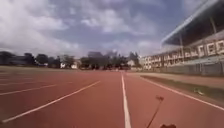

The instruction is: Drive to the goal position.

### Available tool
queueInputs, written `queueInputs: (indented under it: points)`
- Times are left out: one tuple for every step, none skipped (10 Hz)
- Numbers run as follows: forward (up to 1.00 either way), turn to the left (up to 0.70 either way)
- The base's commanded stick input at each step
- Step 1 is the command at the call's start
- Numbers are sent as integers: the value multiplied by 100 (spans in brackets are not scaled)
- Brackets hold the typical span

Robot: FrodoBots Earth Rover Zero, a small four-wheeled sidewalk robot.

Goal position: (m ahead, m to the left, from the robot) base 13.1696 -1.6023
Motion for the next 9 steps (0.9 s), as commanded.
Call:
queueInputs:
  points:
    - [70,0]
    - [70,0]
    - [70,0]
    - [70,0]
    - [70,0]
    - [70,0]
    - [70,0]
    - [70,0]
    - [70,0]
